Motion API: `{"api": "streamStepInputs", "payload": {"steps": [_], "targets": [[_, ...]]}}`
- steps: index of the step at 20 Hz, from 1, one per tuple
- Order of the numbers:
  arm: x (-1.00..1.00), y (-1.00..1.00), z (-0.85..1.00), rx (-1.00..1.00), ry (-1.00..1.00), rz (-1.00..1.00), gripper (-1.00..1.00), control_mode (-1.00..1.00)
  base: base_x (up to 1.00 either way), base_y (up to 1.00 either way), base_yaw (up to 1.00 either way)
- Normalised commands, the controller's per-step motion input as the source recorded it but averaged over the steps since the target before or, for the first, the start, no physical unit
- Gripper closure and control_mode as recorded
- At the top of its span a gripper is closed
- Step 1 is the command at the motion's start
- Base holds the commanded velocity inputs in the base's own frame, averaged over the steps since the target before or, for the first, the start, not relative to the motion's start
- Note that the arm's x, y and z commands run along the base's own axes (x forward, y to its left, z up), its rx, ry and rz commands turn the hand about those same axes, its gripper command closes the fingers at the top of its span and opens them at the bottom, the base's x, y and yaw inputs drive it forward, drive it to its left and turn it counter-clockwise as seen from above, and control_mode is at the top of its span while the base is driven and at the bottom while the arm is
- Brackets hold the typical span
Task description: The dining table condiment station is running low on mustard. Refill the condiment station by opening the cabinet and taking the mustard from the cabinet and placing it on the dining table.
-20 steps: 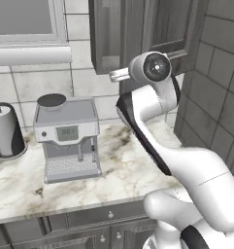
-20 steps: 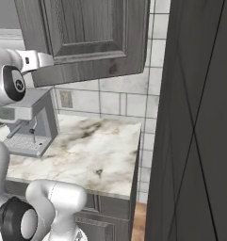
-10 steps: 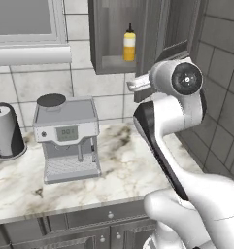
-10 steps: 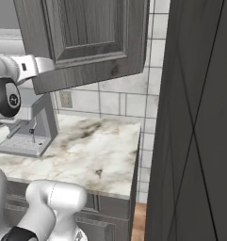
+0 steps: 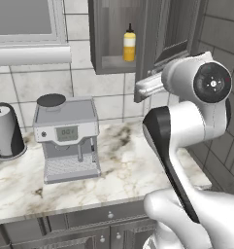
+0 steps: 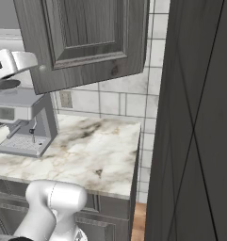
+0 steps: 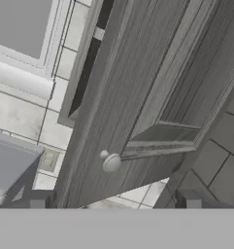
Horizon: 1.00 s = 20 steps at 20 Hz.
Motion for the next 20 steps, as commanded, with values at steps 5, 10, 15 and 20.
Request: {"api": "streamStepInputs", "payload": {"steps": [5,10,15,20], "targets": [[-0.38,0.69,0.08,-0.19,0.05,0.01,-1.00,-1.00,0.00,0.00,0.00],[0.02,0.80,0.00,-0.30,0.15,0.02,-1.00,-1.00,0.00,0.00,0.00],[0.23,0.35,-0.02,-0.29,0.16,0.00,-1.00,-1.00,0.00,0.00,0.00],[0.24,0.00,-0.12,-0.21,0.09,-0.02,-1.00,-1.00,0.00,0.00,0.00]]}}
